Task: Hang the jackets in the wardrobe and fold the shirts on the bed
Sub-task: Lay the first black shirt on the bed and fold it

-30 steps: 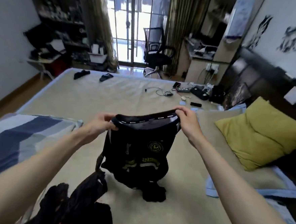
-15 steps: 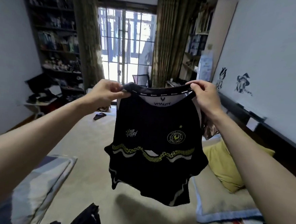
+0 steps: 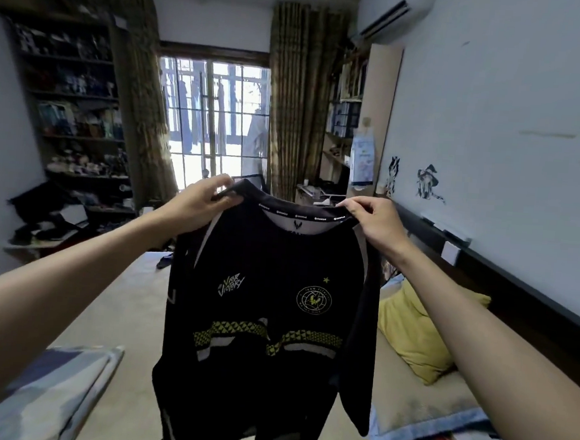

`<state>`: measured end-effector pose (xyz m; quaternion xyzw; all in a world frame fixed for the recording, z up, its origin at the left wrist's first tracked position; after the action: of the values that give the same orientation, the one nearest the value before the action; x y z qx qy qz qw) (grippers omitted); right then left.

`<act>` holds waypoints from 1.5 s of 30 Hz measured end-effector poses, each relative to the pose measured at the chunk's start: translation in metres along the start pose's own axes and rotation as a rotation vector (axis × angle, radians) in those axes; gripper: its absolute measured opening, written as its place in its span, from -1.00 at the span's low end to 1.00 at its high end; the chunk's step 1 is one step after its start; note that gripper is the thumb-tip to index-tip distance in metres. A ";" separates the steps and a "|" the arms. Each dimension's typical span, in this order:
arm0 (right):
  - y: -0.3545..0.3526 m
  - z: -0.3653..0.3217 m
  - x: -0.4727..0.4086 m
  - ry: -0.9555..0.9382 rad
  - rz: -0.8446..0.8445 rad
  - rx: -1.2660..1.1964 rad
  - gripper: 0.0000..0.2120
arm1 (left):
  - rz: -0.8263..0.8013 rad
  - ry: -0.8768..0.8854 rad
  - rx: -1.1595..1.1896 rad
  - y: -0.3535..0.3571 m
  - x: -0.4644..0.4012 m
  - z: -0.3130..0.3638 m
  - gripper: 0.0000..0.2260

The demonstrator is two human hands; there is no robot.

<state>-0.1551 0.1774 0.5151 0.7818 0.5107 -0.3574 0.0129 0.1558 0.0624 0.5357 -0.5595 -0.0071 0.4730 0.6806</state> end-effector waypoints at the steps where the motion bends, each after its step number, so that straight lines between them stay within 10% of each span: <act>1: -0.002 0.000 0.002 0.005 -0.005 -0.008 -0.81 | 0.001 0.007 -0.001 0.000 0.000 0.001 -0.85; 20: -0.031 -0.023 0.088 0.302 -0.556 -0.051 -0.56 | -0.247 0.023 0.300 -0.031 0.065 0.020 -0.80; 25: -0.037 -0.009 0.127 0.474 -0.634 0.091 -0.04 | -0.363 0.045 0.353 -0.027 0.109 0.025 -0.55; 32: -0.064 -0.088 0.192 0.341 -0.784 -0.159 -0.78 | -0.561 0.073 0.530 -0.035 0.170 0.048 -0.88; 36: -0.064 -0.090 0.219 0.368 -0.962 -0.408 -0.67 | -0.737 0.052 0.823 -0.026 0.202 0.046 -0.81; 45: 0.035 0.182 0.253 0.835 -0.651 -0.042 -0.72 | -0.886 -0.503 0.697 0.196 0.209 -0.081 -0.50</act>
<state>-0.1696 0.2904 0.2232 0.6582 0.6957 0.0094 -0.2876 0.1905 0.1226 0.2463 -0.1193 -0.2444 0.2373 0.9326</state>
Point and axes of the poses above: each hand's wrist, its own x-axis away from the middle knuckle, its own y-axis out of the palm, z = x × y, the point moved 2 cm from there along -x, towards the middle knuckle, and after that the axes turned 6 degrees about -x, right-handed, at the moved point
